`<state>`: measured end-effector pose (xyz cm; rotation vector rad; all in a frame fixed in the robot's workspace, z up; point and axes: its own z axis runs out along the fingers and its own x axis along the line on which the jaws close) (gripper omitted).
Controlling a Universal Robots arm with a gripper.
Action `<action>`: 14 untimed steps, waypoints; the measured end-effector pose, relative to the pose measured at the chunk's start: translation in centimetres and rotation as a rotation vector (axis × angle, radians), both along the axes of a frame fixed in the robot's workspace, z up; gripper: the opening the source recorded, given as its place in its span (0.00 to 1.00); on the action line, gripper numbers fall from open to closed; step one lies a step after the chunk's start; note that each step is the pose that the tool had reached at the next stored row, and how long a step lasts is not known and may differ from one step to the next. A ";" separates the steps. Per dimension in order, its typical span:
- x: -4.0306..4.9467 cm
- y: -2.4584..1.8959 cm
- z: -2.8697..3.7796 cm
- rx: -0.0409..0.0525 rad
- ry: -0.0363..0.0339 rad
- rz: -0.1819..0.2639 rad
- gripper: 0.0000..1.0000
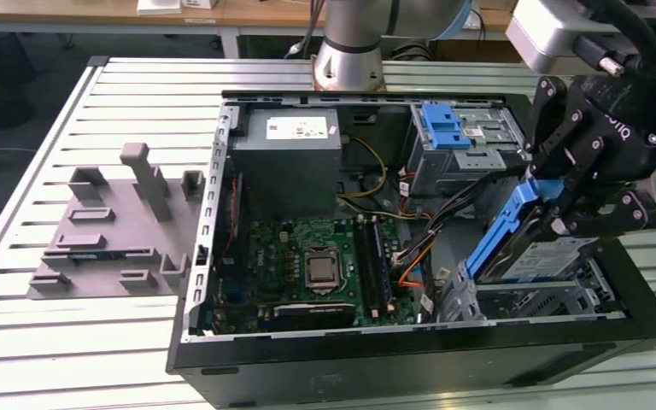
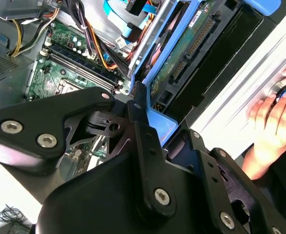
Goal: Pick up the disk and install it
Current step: 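Insert the disk into the insertion slot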
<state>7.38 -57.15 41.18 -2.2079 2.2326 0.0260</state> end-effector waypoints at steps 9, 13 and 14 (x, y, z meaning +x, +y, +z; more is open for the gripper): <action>0.00 0.00 -0.98 0.0000 0.0000 0.000 0.36; 0.01 0.00 -1.45 0.0000 0.0000 0.000 0.36; 0.01 0.00 -1.55 0.0000 0.0000 0.000 0.36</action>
